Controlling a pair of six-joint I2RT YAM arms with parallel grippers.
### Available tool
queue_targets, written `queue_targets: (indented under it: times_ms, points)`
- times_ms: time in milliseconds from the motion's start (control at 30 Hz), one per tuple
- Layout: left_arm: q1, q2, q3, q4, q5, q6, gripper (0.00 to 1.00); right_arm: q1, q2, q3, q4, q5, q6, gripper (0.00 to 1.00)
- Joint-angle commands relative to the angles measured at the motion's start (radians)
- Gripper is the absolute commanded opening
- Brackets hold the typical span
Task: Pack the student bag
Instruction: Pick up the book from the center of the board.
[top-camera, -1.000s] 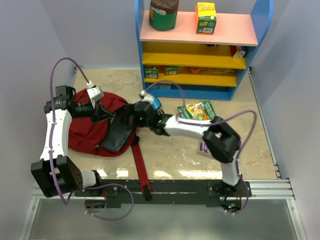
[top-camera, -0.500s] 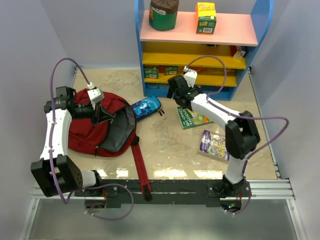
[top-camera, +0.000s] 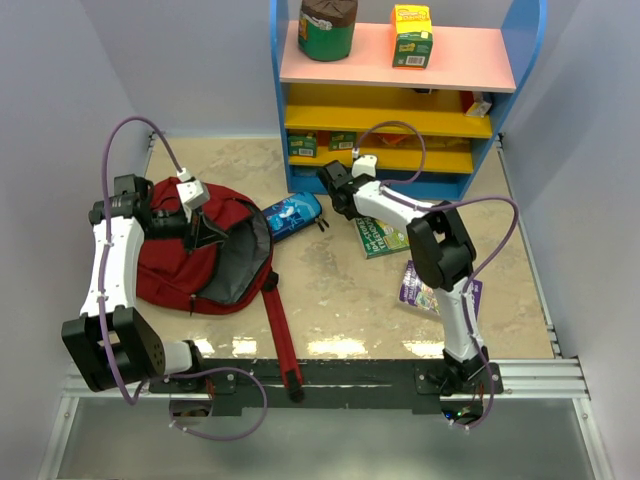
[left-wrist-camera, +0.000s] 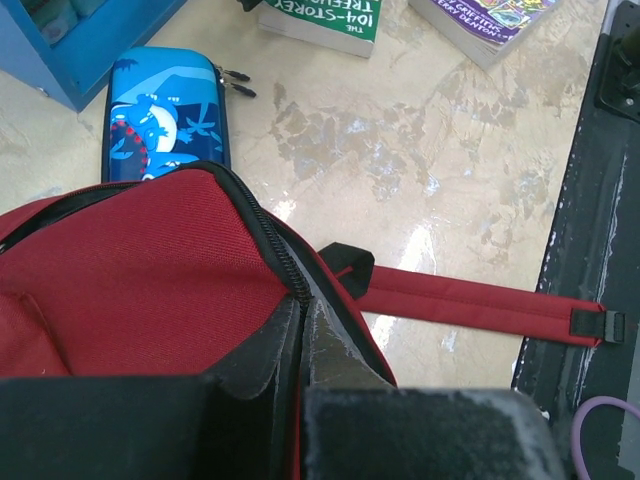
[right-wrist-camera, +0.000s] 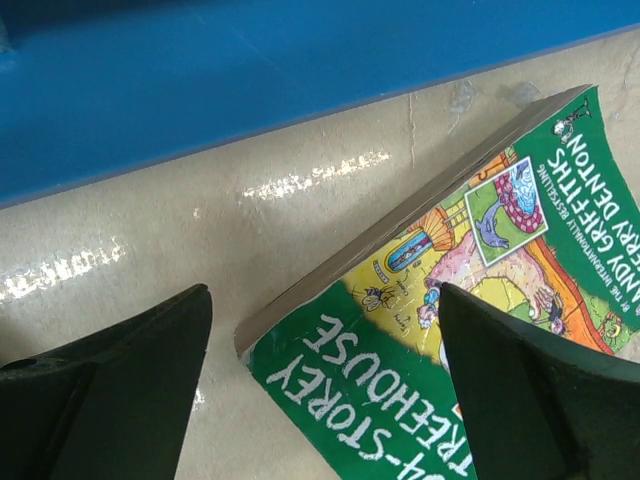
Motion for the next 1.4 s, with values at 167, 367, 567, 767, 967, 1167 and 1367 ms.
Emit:
queue_targets:
  times_ms: [167, 367, 567, 767, 967, 1167, 1367]
  points:
    - [0.013, 0.015, -0.004, -0.027, 0.077, 0.055, 0.00, 0.003, 0.050, 0.023, 0.003, 0.028, 0.022, 0.96]
    - [0.012, 0.018, -0.011, -0.025, 0.078, 0.059, 0.00, 0.013, 0.014, -0.096, 0.075, -0.084, 0.028, 0.97]
    - [0.013, 0.016, -0.017, -0.033, 0.080, 0.067, 0.00, 0.035, -0.035, -0.222, 0.165, -0.164, 0.008, 0.69]
    - [0.018, 0.010, -0.005, -0.054, 0.078, 0.082, 0.00, 0.092, -0.073, -0.339, 0.245, -0.213, -0.010, 0.33]
    - [0.022, 0.006, 0.004, -0.085, 0.078, 0.108, 0.00, 0.220, -0.166, -0.389, 0.267, -0.166, -0.043, 0.00]
    - [0.030, 0.006, 0.009, -0.116, 0.078, 0.136, 0.00, 0.325, -0.441, -0.357, 0.192, -0.031, -0.092, 0.00]
    - [0.031, 0.003, 0.007, -0.117, 0.091, 0.139, 0.00, 0.437, -0.611, -0.190, 0.060, 0.042, -0.162, 0.00]
